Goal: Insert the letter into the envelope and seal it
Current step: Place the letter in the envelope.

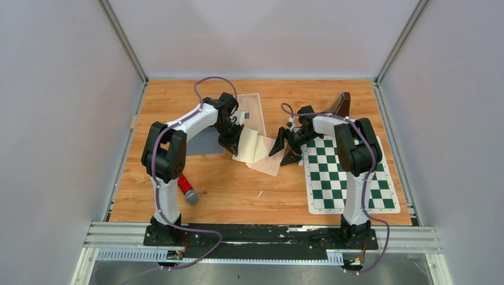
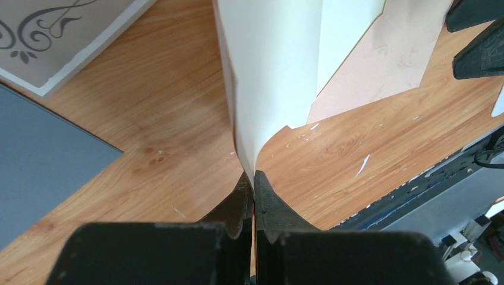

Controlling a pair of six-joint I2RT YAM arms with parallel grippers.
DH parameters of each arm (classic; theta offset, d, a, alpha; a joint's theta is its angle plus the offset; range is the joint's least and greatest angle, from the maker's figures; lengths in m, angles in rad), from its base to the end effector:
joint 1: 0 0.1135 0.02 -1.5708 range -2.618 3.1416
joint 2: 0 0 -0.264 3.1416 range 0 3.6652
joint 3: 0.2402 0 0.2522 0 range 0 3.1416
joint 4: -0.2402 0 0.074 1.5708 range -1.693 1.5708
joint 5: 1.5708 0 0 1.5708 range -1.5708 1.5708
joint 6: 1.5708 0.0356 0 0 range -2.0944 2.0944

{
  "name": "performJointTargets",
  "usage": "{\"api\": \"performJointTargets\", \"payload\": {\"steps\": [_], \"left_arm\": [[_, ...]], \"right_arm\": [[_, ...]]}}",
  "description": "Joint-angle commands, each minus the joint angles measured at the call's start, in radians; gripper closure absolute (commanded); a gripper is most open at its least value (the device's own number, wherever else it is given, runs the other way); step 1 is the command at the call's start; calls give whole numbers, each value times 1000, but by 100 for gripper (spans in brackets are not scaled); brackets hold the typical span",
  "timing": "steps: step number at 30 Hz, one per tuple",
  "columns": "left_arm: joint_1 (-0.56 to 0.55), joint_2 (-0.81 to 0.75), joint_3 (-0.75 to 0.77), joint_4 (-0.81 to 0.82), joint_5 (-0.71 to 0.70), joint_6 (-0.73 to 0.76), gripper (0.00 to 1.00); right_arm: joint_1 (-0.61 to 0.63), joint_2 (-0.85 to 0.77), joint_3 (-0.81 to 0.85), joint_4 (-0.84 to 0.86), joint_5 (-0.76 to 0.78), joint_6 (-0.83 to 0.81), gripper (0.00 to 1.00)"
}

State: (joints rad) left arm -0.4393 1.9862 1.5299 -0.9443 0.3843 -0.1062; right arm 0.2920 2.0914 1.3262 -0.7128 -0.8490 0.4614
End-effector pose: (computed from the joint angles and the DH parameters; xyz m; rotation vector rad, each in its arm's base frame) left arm 0.3482 -0.1784 0.1955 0.5496 2.9669 -0.6346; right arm 0.3549 0.1346 0.1190 -0.1702 -2.6673 -1.1687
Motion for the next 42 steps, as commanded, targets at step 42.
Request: {"api": "performJointTargets", "payload": {"steps": [42], "left_arm": [[36, -121, -160, 41, 119, -60, 100]], "right_arm": [[8, 65, -58, 81, 89, 22, 35]]}}
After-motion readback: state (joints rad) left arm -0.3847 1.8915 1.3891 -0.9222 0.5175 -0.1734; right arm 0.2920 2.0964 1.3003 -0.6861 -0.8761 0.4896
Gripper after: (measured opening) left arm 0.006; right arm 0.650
